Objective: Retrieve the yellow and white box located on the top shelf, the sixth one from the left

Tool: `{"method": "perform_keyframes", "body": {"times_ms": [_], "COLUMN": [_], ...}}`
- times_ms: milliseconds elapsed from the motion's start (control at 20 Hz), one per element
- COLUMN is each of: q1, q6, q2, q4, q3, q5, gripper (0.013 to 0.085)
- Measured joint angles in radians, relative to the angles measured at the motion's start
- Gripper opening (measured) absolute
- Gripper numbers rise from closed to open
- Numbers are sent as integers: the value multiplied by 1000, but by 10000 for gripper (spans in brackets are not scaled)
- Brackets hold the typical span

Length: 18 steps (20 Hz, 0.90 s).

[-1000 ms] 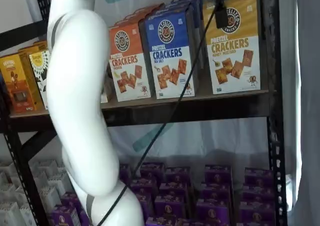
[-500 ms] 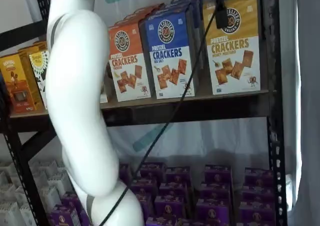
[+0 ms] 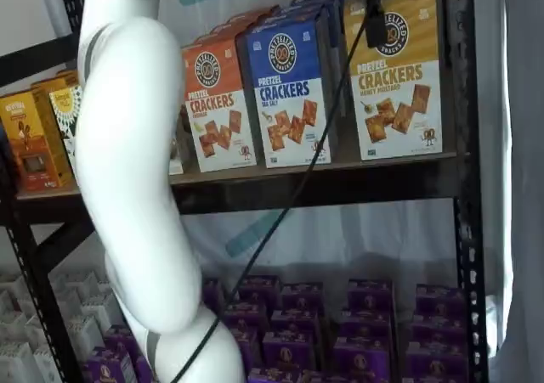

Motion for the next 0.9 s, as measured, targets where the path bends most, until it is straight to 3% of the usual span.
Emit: {"method": "perform_keyframes", "body": {"times_ms": [350,900], "q1": [-14,-44], "q6": [-17,-51], "q2": [-82,-220], "q4": [2,-37], "q3": [74,175], "q5": [-23,55], "gripper": [570,570]}}
